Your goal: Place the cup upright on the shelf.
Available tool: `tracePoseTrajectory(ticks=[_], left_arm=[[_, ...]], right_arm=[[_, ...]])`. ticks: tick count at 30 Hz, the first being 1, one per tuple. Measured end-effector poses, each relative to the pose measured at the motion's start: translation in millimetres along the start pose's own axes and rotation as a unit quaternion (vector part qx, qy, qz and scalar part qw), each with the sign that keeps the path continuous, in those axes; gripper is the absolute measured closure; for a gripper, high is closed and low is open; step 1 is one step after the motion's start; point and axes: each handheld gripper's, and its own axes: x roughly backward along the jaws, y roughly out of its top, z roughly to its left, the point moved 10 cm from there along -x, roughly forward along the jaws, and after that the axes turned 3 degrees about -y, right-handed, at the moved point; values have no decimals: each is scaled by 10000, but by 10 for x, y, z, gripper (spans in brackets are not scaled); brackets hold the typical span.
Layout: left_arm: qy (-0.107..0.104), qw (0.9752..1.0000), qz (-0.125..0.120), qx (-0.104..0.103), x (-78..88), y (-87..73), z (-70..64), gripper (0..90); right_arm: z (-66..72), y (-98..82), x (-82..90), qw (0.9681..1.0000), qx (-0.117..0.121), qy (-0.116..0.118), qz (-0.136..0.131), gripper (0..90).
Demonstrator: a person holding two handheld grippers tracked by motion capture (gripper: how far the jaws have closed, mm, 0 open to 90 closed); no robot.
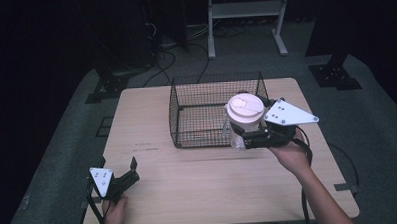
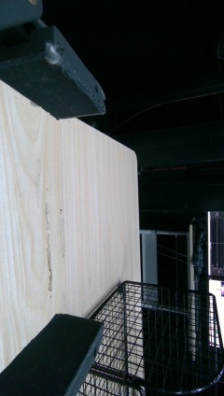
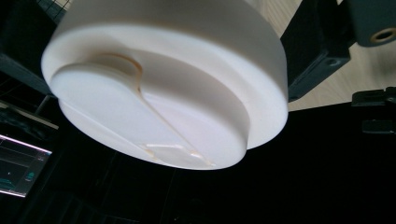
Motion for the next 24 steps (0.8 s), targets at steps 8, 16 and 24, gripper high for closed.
tracePoseTrajectory(ticks=[8,16,24], left_arm=[[-3,10000,-6,5,1,1,-1,0],[-4,10000,-5,11,0,1,0,0],[-5,10000,-4,20,0,1,2,0]], right_arm=[[-6,104,-97,10000,77,2,-16,44],[-53,184,-226,10000,86,-8,-7,44],[-111,250,-356,9999,117,-78,13,44]])
